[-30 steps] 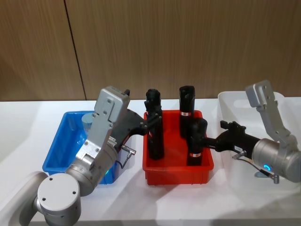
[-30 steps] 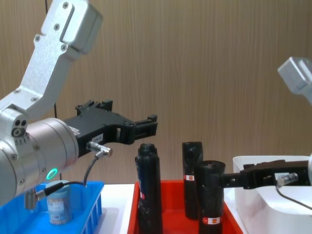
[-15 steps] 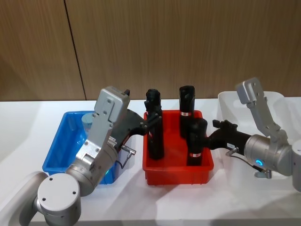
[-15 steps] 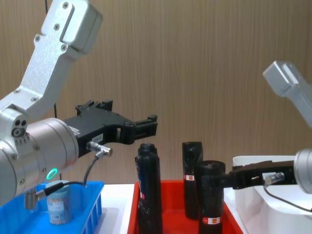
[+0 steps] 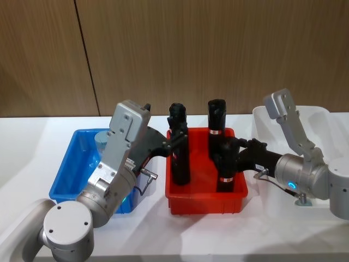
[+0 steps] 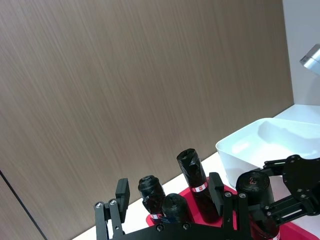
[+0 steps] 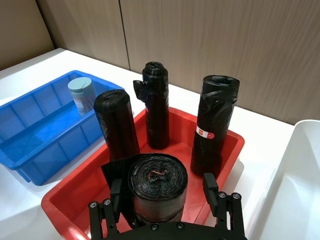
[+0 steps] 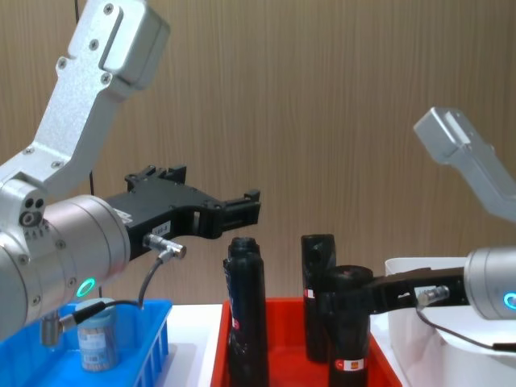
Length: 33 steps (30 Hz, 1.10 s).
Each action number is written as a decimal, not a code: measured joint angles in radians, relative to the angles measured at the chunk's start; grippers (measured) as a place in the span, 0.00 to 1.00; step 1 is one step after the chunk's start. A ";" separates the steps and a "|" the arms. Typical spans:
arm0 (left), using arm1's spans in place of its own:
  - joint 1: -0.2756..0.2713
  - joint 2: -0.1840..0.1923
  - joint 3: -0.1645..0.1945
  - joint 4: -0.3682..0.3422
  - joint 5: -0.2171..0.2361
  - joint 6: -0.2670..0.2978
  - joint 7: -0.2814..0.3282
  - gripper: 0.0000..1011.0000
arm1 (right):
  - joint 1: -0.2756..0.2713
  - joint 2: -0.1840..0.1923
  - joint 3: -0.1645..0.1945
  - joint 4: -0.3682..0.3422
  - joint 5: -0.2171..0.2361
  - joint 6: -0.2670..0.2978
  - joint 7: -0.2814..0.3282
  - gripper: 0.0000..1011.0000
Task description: Pick the cotton swabs from the blue box and place them into the white box.
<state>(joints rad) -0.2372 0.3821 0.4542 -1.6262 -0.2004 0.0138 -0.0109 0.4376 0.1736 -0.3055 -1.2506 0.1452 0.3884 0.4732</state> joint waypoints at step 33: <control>0.000 0.000 0.000 0.000 0.000 0.000 0.000 0.99 | 0.019 -0.004 -0.009 0.012 0.008 -0.022 0.012 0.54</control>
<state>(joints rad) -0.2372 0.3822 0.4543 -1.6262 -0.2004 0.0138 -0.0109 0.4561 0.1696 -0.3144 -1.2383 0.1537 0.3667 0.4849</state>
